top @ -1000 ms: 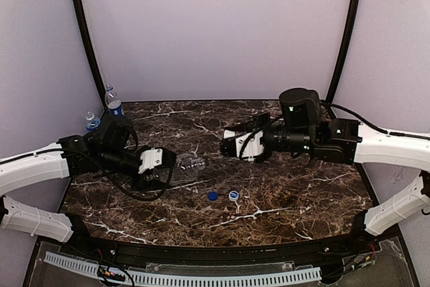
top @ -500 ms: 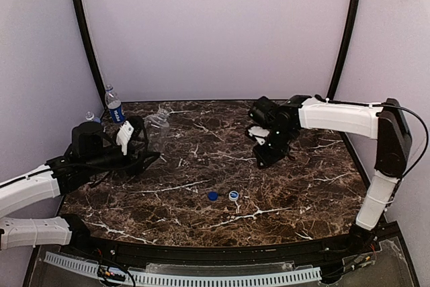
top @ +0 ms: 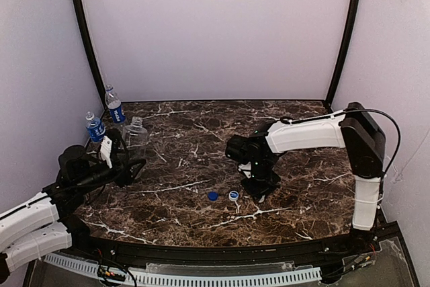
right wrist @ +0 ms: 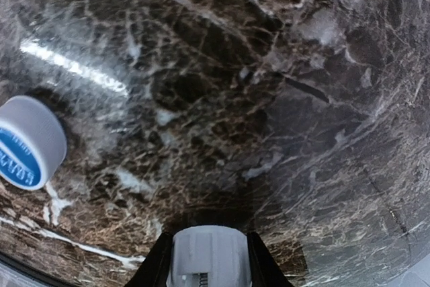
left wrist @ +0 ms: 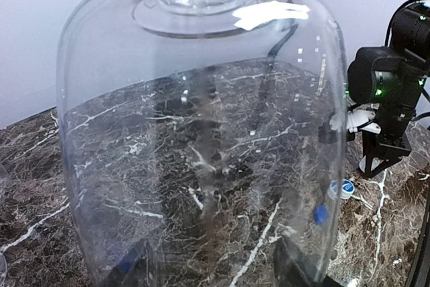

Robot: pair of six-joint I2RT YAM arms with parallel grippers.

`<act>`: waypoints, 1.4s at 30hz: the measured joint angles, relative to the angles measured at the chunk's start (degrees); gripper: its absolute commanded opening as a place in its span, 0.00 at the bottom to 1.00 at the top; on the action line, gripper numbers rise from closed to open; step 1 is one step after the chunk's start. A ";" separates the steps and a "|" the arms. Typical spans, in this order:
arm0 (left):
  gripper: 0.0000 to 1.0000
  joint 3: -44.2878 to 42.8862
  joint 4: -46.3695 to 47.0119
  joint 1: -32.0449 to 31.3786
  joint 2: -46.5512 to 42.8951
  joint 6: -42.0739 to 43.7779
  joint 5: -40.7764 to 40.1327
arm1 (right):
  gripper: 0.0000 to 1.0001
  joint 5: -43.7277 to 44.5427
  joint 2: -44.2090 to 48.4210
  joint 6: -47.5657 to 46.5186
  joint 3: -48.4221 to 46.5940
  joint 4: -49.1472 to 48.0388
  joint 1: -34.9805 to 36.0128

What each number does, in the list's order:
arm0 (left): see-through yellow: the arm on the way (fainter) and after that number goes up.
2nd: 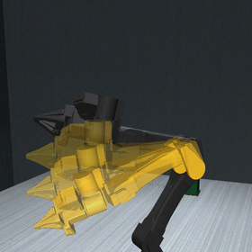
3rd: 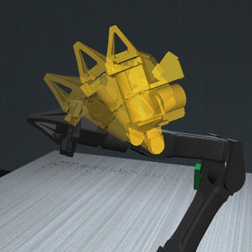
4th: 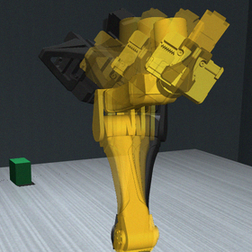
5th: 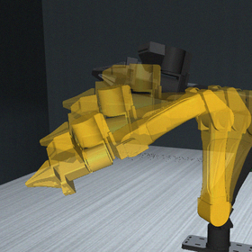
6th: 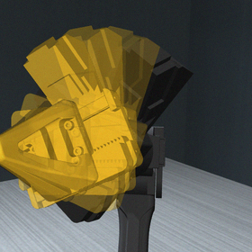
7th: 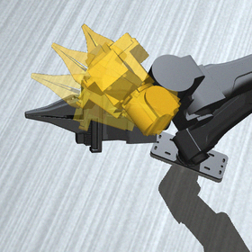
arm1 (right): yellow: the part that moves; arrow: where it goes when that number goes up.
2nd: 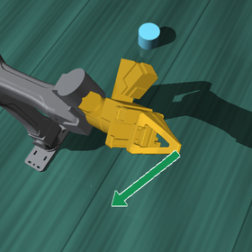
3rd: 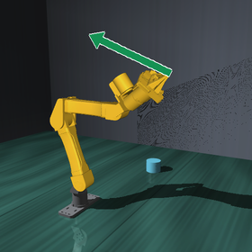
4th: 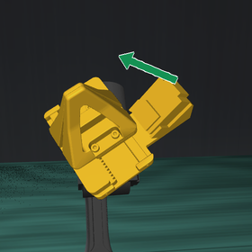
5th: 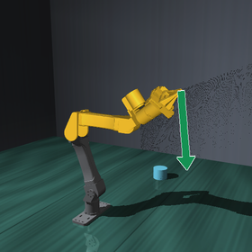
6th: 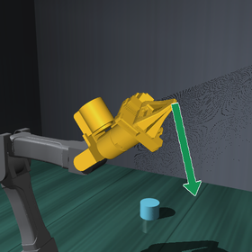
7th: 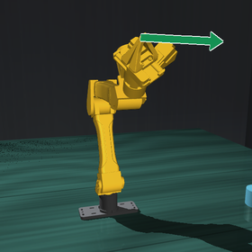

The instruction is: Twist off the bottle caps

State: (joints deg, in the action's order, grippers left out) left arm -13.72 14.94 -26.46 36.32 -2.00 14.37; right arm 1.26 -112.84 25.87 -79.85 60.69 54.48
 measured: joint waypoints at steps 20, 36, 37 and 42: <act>0.27 4.24 3.89 7.23 -6.01 -4.07 4.07 | 0.74 3.61 -0.81 3.06 0.52 -3.85 -0.09; 0.27 4.42 5.95 8.98 -8.74 -5.84 11.69 | 0.88 1.88 10.58 -26.12 -13.16 -30.10 7.23; 0.27 4.39 6.45 9.01 -9.05 -5.97 13.53 | 0.89 -2.25 11.72 -28.09 -12.02 -36.59 7.82; 0.27 3.87 7.61 9.01 -9.07 -6.21 21.73 | 0.90 -19.74 8.63 -31.04 -12.02 -66.64 8.63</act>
State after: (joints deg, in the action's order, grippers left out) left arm -9.85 22.55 -17.45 27.24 -8.21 36.10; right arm -18.48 -104.20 -5.17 -91.88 -5.96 63.11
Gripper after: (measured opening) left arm 0.596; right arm 0.902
